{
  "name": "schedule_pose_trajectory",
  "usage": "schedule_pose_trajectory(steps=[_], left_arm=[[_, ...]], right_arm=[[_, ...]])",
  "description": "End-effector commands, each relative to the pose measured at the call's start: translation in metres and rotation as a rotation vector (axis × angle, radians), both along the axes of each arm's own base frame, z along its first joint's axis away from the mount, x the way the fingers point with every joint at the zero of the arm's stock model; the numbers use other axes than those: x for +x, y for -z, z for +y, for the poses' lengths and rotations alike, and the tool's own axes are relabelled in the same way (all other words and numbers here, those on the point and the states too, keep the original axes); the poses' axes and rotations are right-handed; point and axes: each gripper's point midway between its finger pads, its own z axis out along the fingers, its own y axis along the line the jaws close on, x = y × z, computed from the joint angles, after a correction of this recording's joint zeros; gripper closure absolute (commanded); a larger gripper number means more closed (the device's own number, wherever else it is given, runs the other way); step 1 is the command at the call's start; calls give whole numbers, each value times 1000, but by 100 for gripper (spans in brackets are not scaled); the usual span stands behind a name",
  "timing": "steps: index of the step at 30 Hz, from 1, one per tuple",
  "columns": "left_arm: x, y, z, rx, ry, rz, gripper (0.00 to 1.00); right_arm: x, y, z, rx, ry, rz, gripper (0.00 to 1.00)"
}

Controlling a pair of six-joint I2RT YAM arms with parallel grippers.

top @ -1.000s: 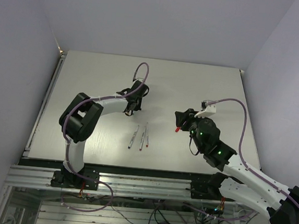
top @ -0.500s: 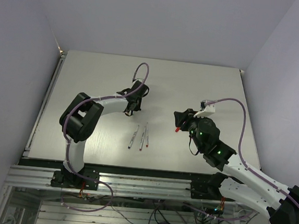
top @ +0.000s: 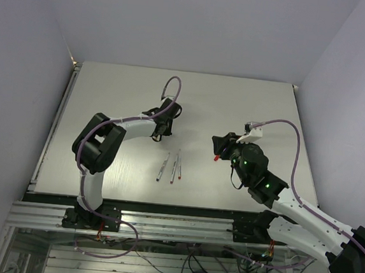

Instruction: Insert the pens into the pen caps

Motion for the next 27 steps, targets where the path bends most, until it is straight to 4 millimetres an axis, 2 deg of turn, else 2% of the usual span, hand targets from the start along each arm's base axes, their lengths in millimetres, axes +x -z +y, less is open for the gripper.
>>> schedule_pose_trajectory(steps=[1, 9, 15, 20, 27], left_arm=[[10, -34, -1, -39, -18, -62, 65], [6, -73, 2, -69, -14, -122, 64], [-15, -92, 4, -98, 21, -142, 65], [-52, -84, 2, -87, 85, -123, 65], [-117, -55, -2, -26, 188, -29, 64]], right_arm=[[-1, -5, 2, 21, -5, -19, 59], [1, -7, 0, 34, 14, -22, 59], [9, -7, -8, 38, 90, 6, 58], [15, 0, -12, 1, 137, 38, 60], [19, 8, -31, -15, 237, 59, 60]])
